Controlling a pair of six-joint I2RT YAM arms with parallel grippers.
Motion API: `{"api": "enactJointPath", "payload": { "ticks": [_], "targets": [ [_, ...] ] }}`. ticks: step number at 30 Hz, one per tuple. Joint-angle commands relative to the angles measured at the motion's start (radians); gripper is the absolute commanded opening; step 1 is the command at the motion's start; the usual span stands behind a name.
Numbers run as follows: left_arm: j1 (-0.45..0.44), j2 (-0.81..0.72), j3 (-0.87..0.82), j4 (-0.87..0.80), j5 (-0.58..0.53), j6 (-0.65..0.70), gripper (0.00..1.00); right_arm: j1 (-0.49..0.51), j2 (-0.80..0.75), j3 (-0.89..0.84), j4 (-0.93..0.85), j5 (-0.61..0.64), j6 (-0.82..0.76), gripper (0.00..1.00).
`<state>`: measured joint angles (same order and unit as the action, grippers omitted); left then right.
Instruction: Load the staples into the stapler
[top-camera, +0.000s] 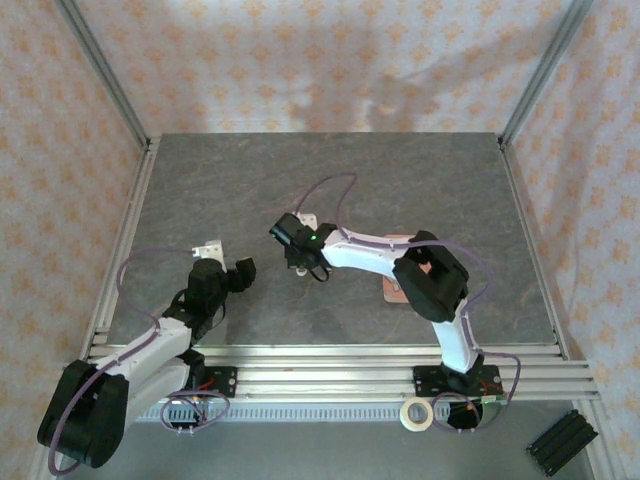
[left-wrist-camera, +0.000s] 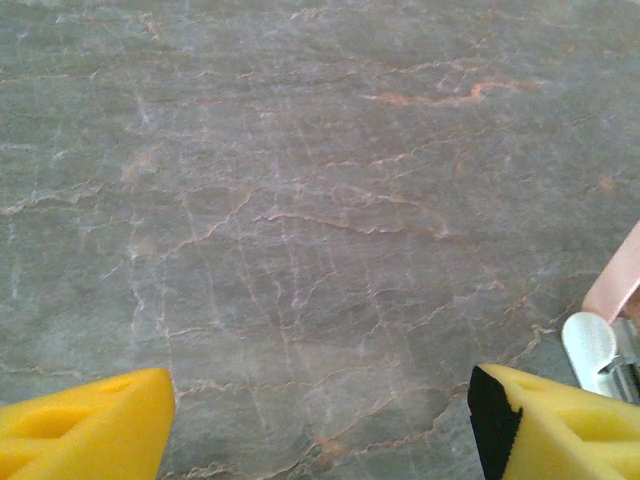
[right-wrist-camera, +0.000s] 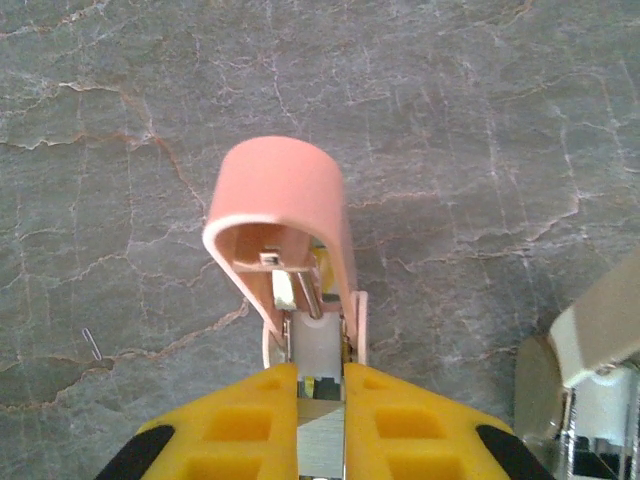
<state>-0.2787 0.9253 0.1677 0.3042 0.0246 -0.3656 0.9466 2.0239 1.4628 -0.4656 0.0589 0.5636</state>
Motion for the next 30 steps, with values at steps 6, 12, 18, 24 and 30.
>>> {"api": "enactJointPath", "payload": {
  "ticks": [6,12,18,24,30],
  "targets": [
    [0.009,-0.016,0.004,0.081,0.028,0.016,0.78,0.016,-0.057,-0.048,0.066,0.071,-0.008,0.15],
    [0.009,-0.012,0.006,0.079,0.026,0.019,0.78,0.018,-0.05,-0.043,0.071,0.065,-0.009,0.15],
    [0.008,-0.008,0.009,0.082,0.025,0.019,0.78,0.018,-0.03,-0.028,0.05,0.07,-0.006,0.15],
    [0.009,-0.01,0.01,0.078,0.025,0.02,0.78,0.018,-0.01,-0.021,0.025,0.076,0.005,0.15],
    [0.009,-0.005,0.01,0.084,0.025,0.02,0.78,0.018,0.002,-0.019,0.018,0.073,0.004,0.15]
  ]
}}
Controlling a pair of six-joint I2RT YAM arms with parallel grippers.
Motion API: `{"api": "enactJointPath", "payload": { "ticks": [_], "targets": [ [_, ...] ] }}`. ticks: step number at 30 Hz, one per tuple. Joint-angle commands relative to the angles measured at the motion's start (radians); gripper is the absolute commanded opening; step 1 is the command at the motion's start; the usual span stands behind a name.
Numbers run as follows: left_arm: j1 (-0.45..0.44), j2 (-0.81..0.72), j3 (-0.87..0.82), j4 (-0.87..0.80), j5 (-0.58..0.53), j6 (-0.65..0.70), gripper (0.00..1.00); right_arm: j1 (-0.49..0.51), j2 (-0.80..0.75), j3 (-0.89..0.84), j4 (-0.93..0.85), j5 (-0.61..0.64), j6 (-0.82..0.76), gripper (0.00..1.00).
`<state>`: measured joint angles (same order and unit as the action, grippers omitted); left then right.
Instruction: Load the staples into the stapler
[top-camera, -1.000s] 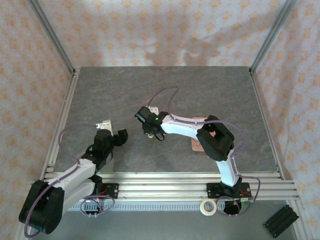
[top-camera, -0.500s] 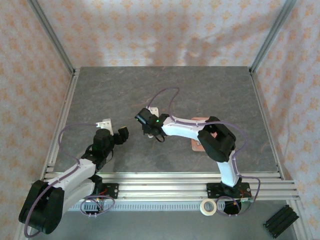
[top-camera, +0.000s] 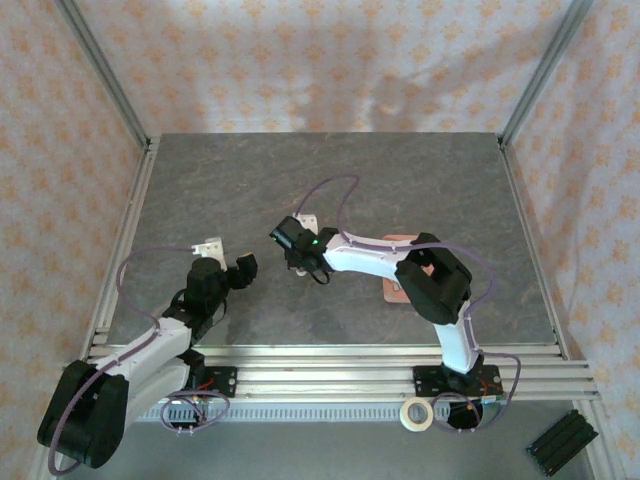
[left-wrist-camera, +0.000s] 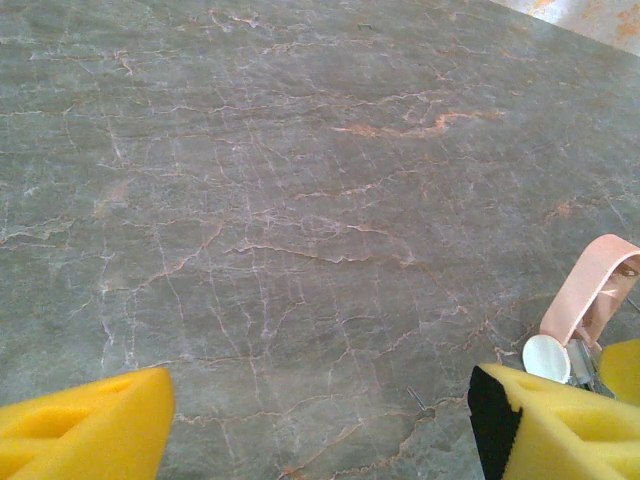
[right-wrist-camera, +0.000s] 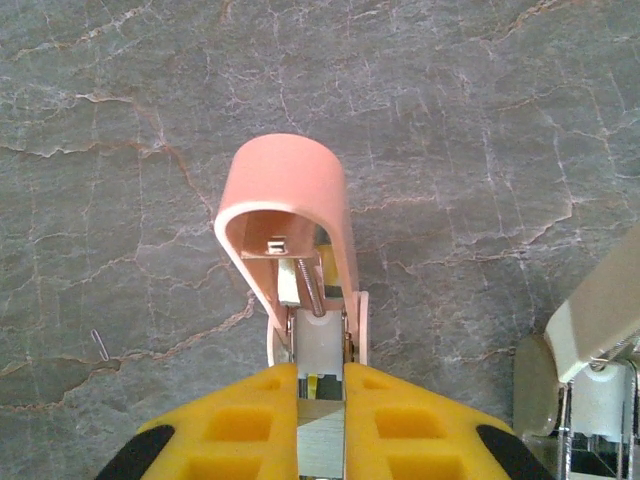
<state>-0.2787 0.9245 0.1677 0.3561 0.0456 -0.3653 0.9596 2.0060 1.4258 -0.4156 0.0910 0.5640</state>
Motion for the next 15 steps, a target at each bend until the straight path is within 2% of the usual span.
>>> {"api": "enactJointPath", "payload": {
  "ticks": [1,15],
  "targets": [
    [0.009,-0.004,0.01,0.033,0.004,0.02,0.78,0.005,0.021,0.017,-0.032,0.04,0.005,0.15],
    [0.008,-0.003,0.009,0.031,-0.001,0.021,0.78,0.005,0.039,0.016,-0.029,0.013,0.008,0.15]
  ]
}}
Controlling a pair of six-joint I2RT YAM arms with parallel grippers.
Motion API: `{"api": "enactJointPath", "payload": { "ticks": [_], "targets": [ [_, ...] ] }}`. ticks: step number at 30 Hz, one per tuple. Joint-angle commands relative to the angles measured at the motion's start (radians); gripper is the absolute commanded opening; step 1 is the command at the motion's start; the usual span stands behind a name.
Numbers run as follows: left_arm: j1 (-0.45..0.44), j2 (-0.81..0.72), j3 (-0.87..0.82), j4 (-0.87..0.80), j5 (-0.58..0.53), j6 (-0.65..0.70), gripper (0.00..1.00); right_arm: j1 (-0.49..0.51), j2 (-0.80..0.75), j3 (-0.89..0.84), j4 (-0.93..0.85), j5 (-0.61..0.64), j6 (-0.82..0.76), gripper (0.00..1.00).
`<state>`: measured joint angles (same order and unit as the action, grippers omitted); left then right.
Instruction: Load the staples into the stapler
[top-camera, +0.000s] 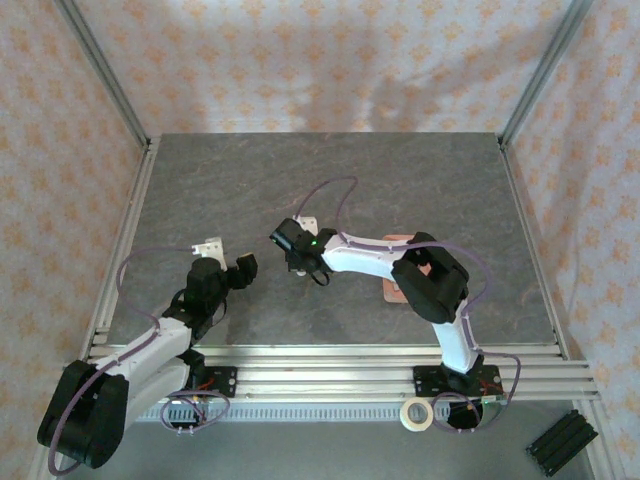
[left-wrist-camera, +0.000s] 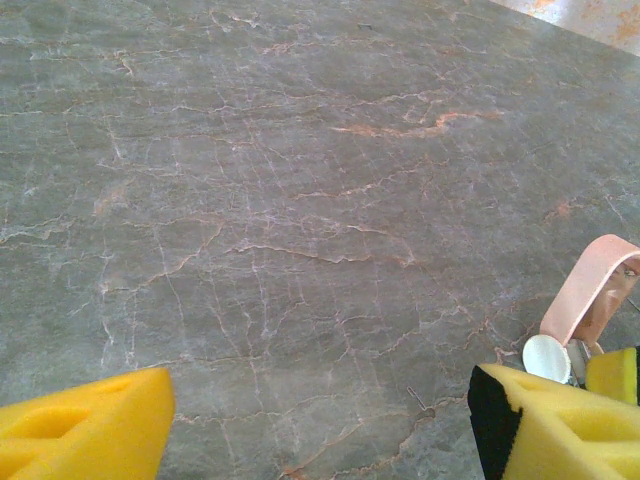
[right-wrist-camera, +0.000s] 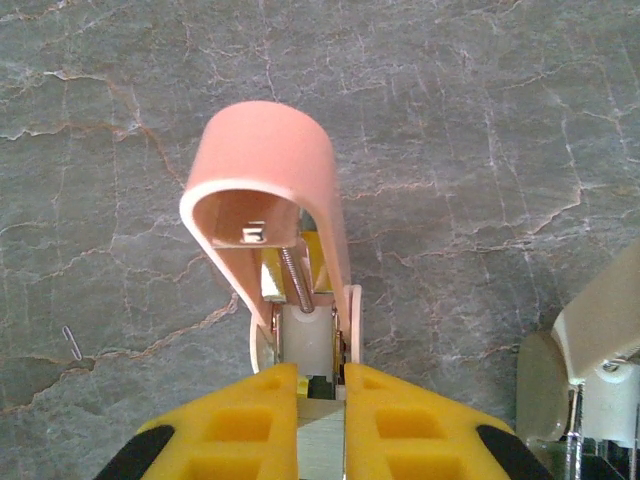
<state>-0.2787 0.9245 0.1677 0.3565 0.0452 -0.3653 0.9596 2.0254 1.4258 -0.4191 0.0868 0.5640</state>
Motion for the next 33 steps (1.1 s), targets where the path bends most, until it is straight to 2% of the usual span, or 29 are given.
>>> {"api": "enactJointPath", "payload": {
  "ticks": [1,12,33],
  "targets": [
    [0.008,-0.003,0.009,0.029,0.0,0.021,0.78,0.005,0.018,0.016,-0.027,0.018,0.008,0.15],
    [0.009,0.002,0.009,0.033,-0.004,0.019,0.78,0.005,-0.055,0.049,-0.046,0.05,-0.024,0.15],
    [0.008,0.002,0.009,0.03,-0.007,0.021,0.78,0.005,0.024,0.069,-0.055,0.014,-0.016,0.15]
  ]
}}
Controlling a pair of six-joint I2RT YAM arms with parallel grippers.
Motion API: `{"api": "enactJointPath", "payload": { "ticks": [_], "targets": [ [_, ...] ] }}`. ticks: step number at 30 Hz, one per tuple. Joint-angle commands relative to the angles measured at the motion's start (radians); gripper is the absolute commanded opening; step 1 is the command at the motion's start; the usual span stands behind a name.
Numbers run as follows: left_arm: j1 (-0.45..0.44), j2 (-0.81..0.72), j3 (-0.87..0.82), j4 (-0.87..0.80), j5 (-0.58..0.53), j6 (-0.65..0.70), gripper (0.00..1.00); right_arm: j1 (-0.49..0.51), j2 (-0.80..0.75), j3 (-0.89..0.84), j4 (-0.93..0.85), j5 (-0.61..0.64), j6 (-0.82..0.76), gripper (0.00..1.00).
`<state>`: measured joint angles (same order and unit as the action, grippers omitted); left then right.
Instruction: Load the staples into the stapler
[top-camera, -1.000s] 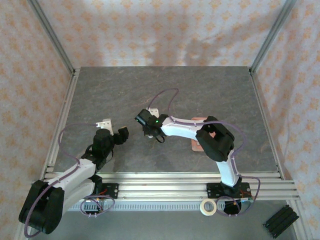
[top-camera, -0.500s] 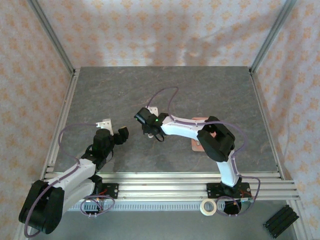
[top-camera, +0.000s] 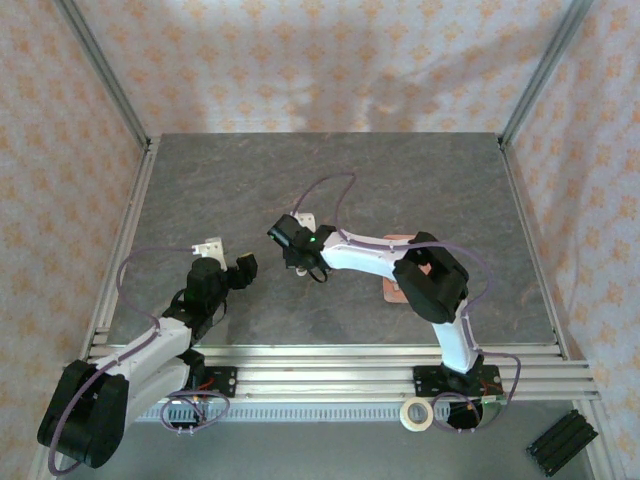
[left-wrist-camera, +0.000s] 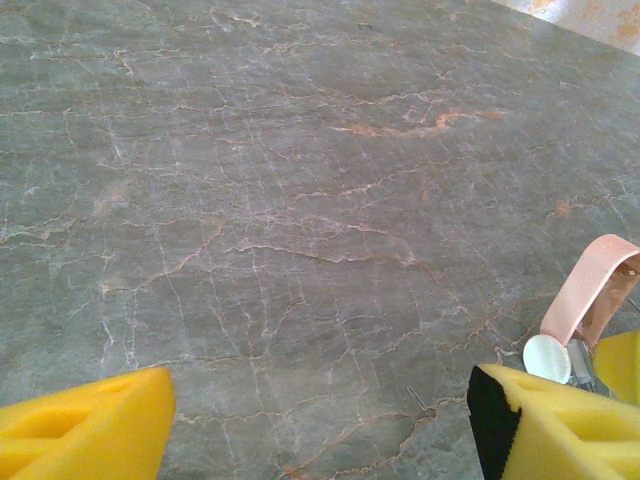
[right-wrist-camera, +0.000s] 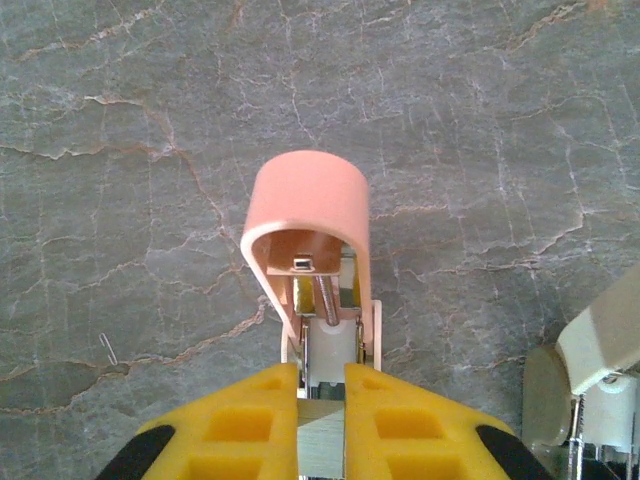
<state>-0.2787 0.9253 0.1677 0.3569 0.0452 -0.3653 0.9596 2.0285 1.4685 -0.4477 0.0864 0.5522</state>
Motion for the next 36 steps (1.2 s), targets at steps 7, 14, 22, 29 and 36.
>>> {"api": "enactJointPath", "payload": {
  "ticks": [7,14,22,29,36],
  "targets": [
    [0.008,0.0,0.009,0.025,-0.007,0.024,0.77,0.005,0.024,0.015,-0.032,0.024,0.002,0.15],
    [0.008,-0.001,0.009,0.023,-0.007,0.026,0.77,0.005,0.017,0.007,-0.033,0.03,0.001,0.15],
    [0.008,-0.011,0.003,0.048,0.019,0.025,0.77,0.005,-0.058,-0.042,0.061,0.023,-0.057,0.15],
    [0.008,-0.029,-0.004,0.054,0.03,0.027,0.77,0.008,-0.107,-0.104,0.162,-0.002,-0.128,0.15],
    [0.009,-0.034,-0.005,0.054,0.007,0.047,0.77,0.011,-0.07,-0.092,0.155,0.011,-0.142,0.15]
  ]
}}
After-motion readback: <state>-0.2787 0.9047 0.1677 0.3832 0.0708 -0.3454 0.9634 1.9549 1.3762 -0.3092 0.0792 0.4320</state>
